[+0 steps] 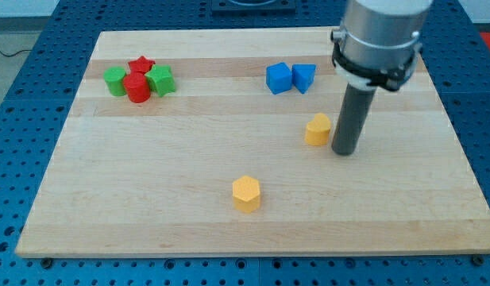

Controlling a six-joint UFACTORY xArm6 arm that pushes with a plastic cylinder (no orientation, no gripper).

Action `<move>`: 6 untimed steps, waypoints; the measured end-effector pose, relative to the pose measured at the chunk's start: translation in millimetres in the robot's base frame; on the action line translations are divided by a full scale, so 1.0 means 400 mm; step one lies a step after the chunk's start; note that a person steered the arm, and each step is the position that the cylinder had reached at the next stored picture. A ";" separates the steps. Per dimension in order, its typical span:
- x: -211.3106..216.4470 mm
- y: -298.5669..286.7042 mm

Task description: Drag the yellow heart into the bottom side of the blue triangle

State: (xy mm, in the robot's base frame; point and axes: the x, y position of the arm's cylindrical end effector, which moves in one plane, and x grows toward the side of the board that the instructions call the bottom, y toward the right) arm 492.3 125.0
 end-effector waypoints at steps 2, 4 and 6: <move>-0.038 -0.073; -0.208 -0.073; -0.156 -0.090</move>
